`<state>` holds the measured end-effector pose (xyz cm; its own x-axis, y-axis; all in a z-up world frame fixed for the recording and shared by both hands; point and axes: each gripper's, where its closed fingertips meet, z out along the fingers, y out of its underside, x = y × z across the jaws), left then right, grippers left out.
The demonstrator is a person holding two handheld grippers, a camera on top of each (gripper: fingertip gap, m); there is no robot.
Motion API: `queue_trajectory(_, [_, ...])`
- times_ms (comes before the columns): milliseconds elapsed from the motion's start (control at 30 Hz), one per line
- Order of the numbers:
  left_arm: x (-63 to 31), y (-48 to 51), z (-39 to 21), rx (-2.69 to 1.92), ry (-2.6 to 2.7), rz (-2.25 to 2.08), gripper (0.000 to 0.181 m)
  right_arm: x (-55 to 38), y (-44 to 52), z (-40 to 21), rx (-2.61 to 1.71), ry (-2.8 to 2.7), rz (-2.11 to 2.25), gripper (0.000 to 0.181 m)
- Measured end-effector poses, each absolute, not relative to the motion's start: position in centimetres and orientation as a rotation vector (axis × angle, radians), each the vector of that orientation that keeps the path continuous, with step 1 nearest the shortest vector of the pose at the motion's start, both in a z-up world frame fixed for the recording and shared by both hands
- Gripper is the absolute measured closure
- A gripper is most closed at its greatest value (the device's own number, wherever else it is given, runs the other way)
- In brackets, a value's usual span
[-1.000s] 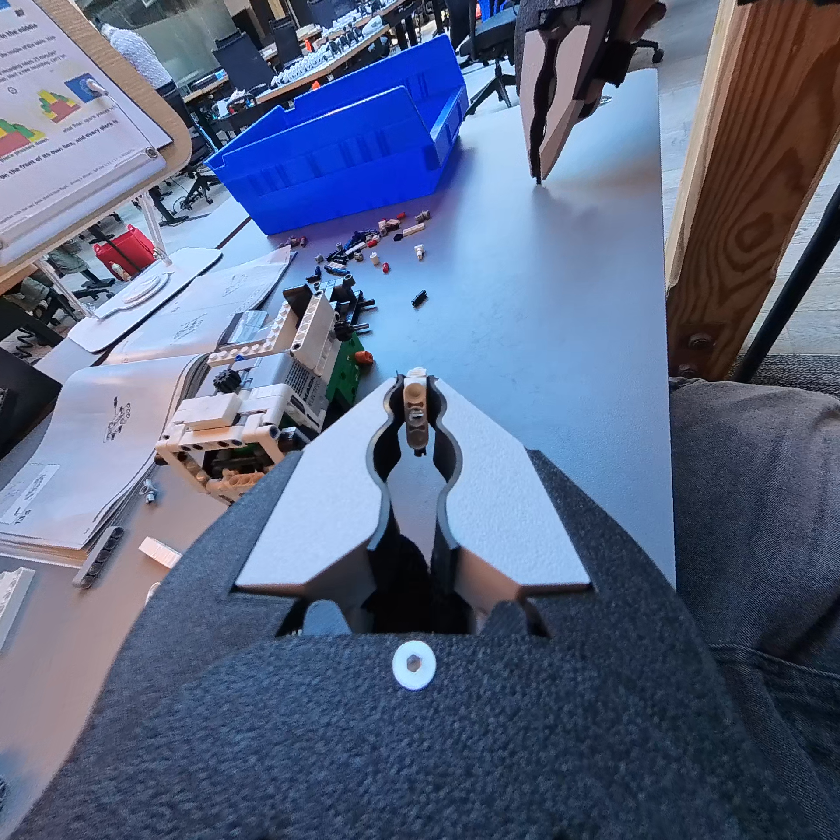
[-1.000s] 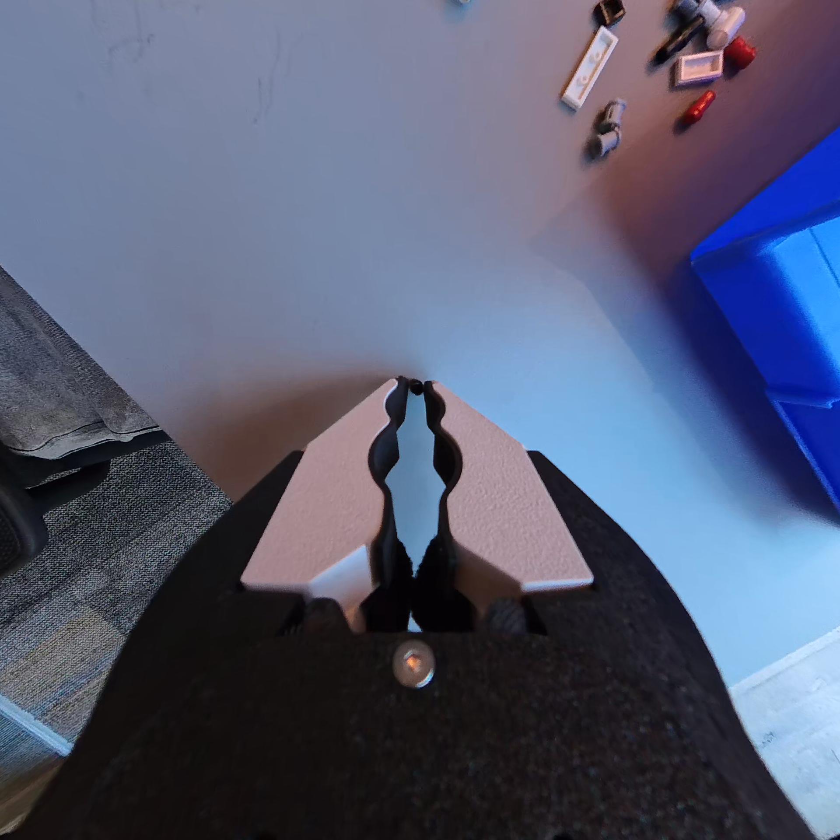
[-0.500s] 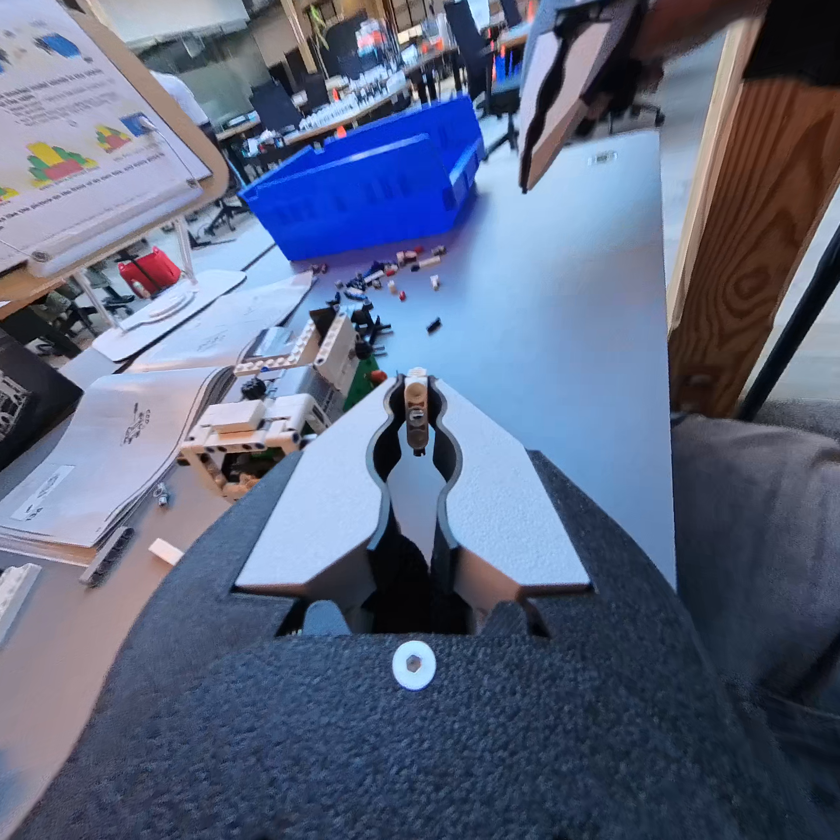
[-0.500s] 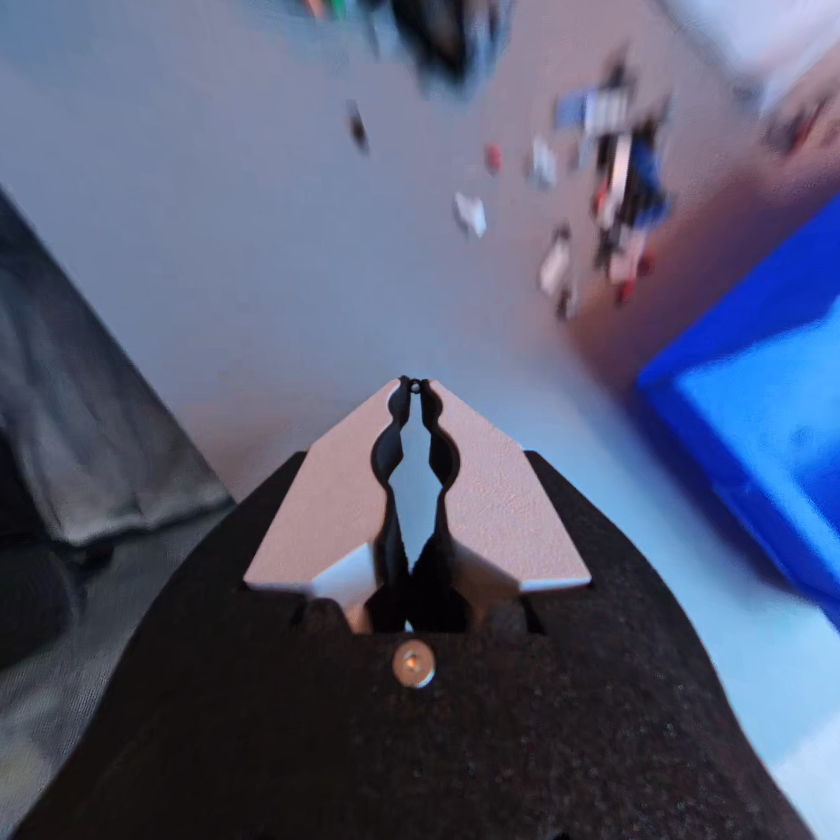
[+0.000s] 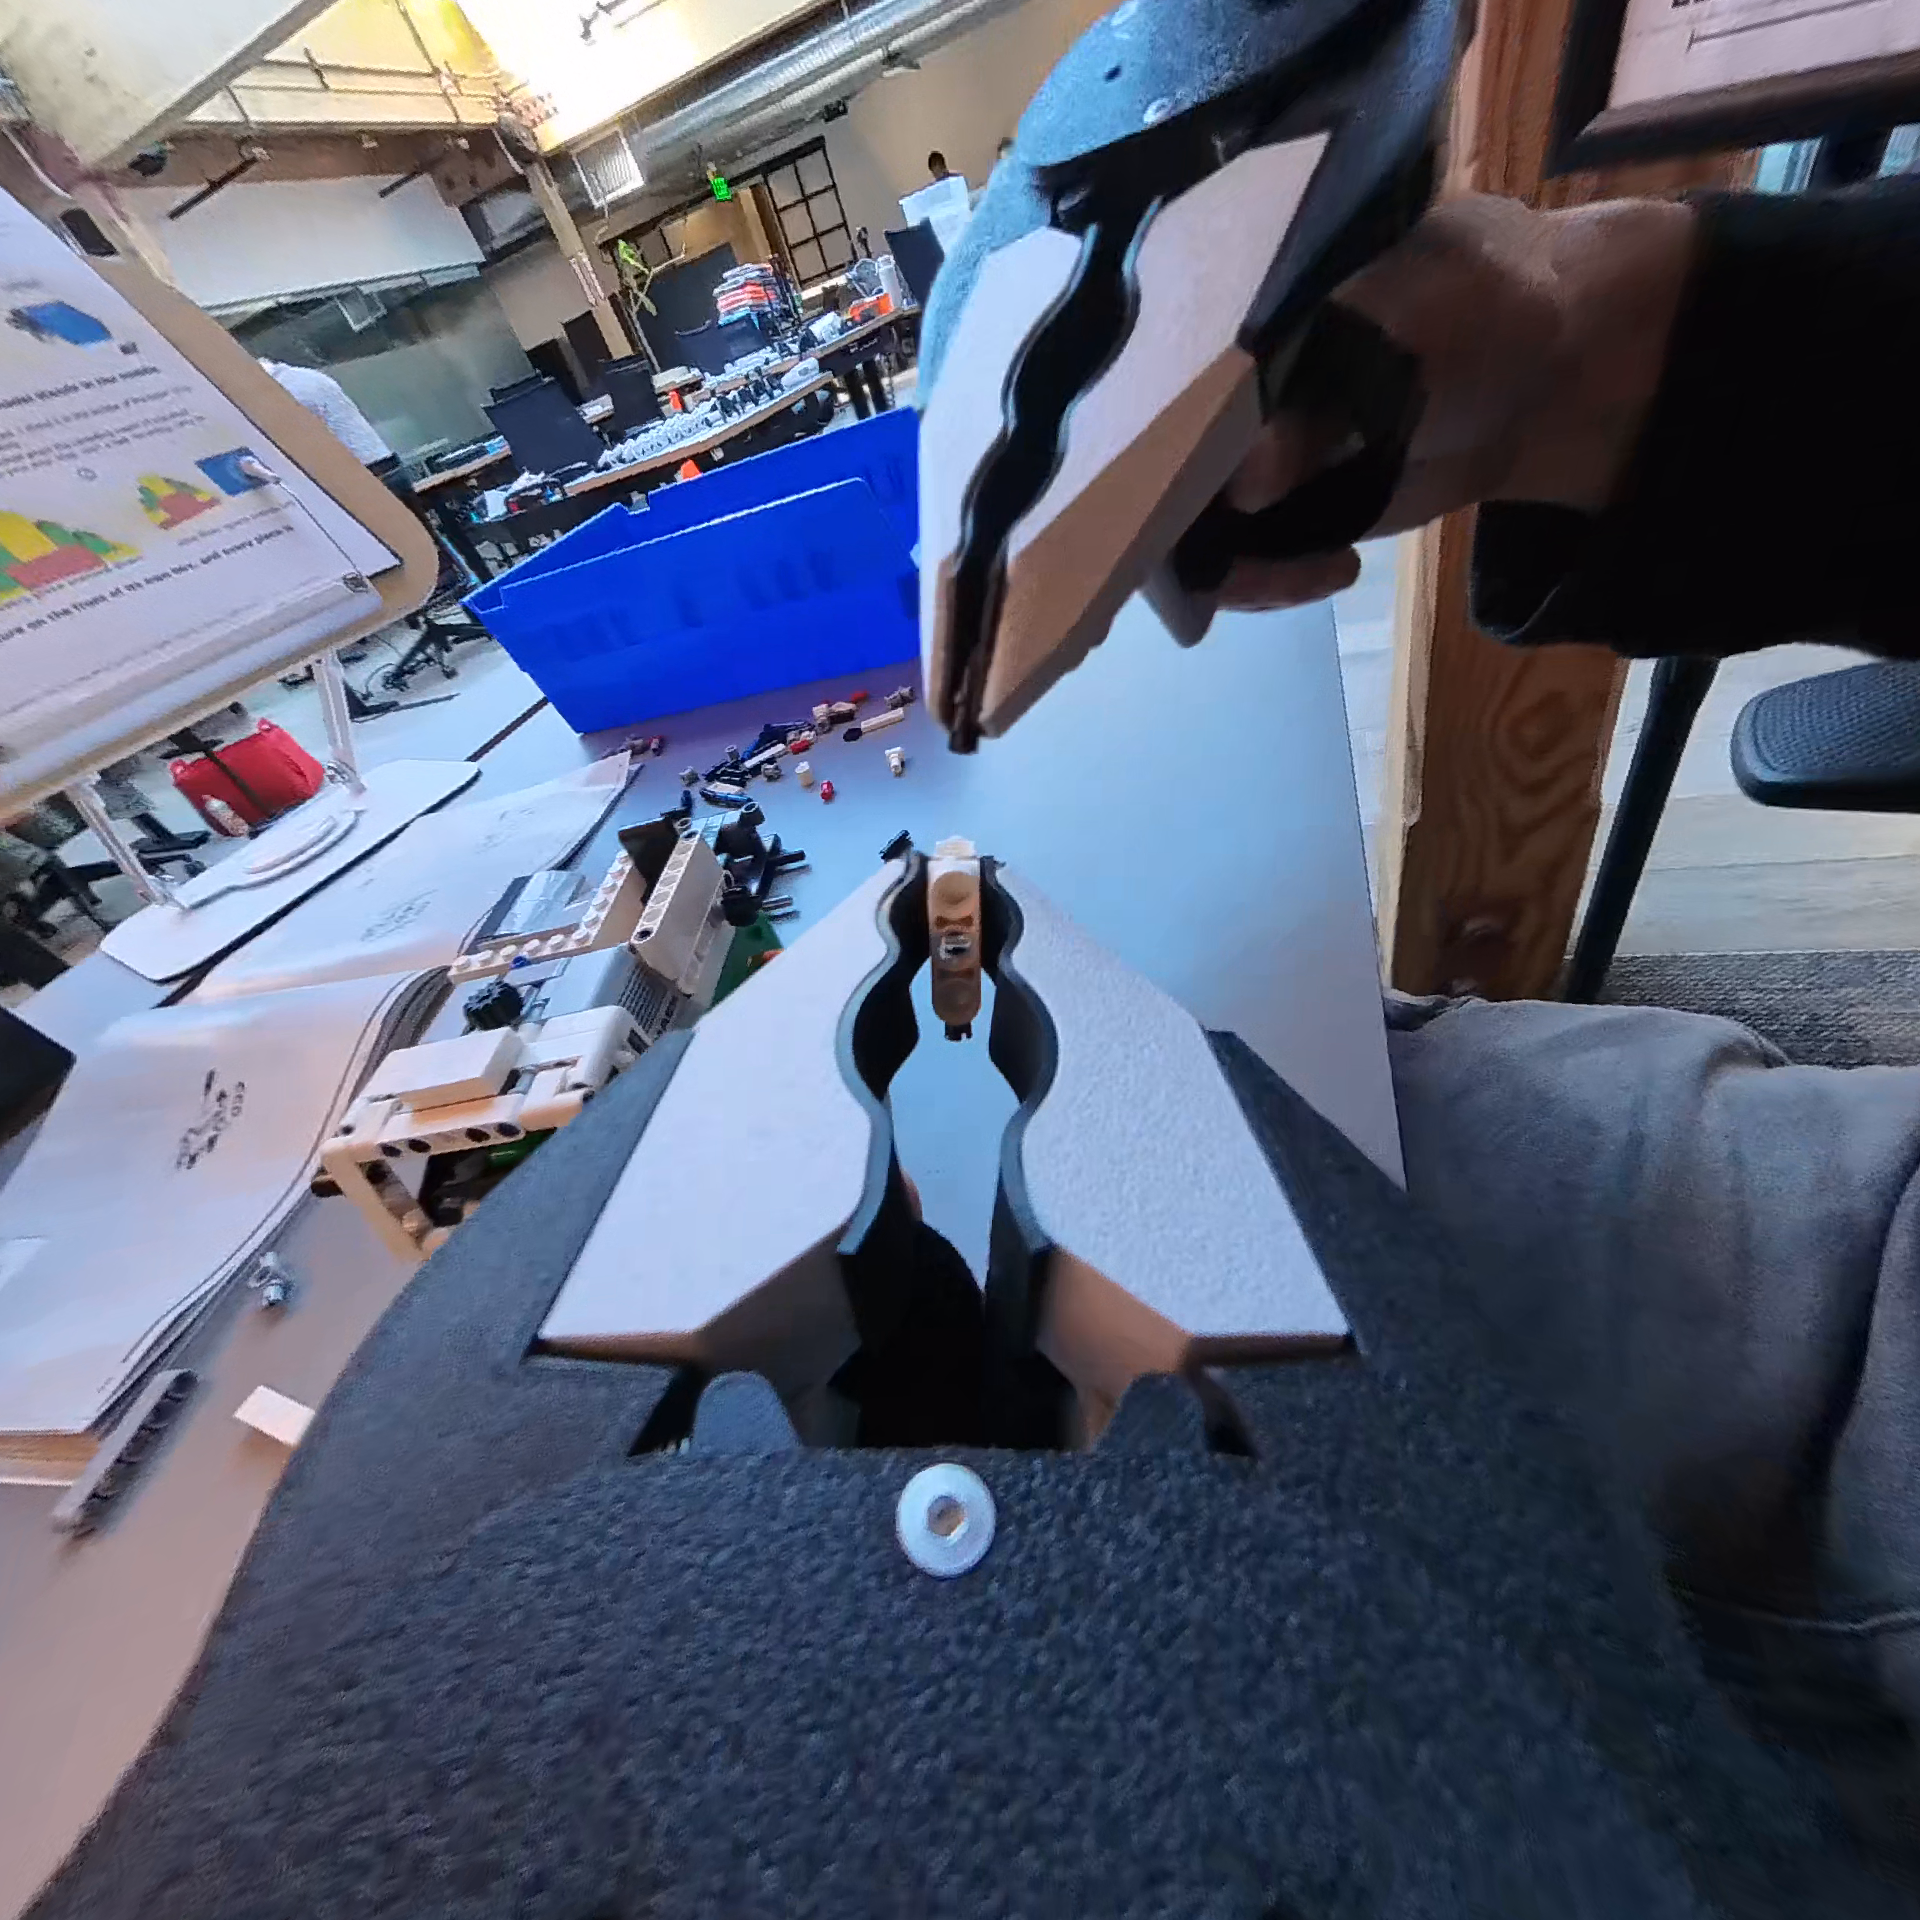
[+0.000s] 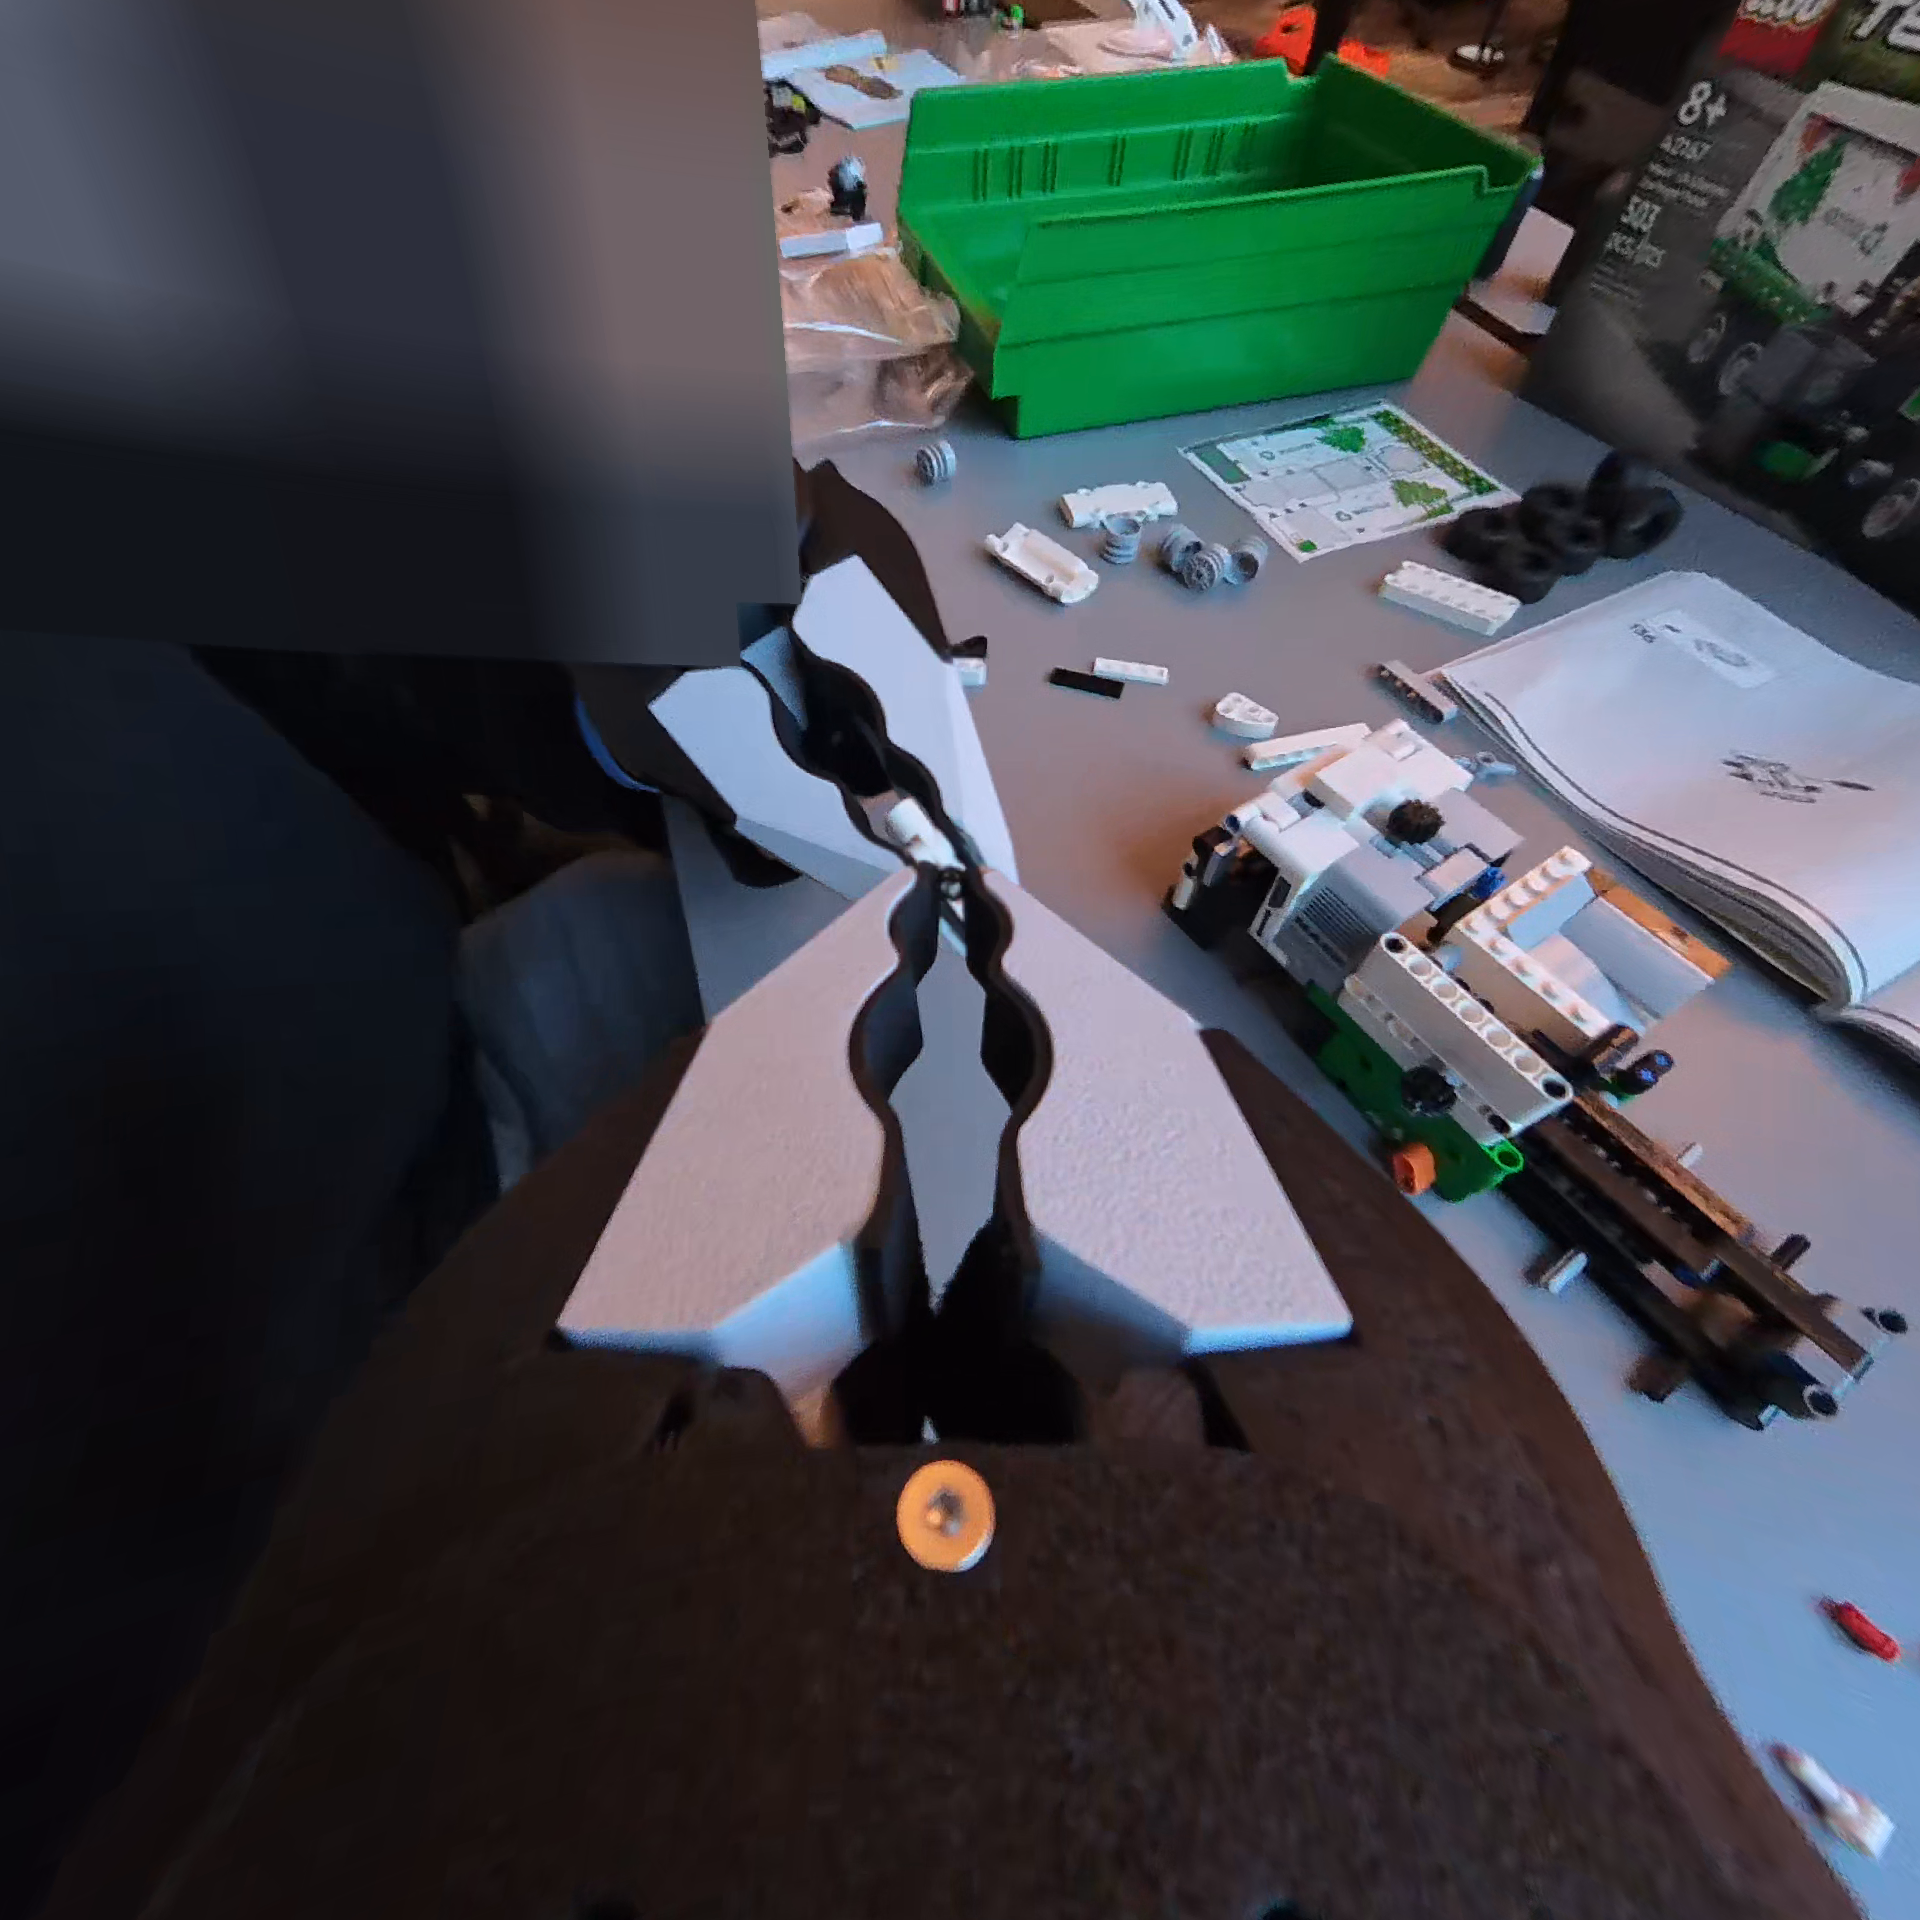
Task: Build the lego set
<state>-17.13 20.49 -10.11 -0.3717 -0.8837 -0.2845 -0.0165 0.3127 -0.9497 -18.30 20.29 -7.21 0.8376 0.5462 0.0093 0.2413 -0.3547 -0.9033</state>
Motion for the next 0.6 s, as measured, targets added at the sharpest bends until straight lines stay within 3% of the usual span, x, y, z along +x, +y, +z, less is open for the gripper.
queue_trajectory(600, [-16.7,20.8,-10.7,-0.779,1.673,-1.011,0.176,-18.6,21.2,-9.3,-1.98,-0.454,0.435,0.178])
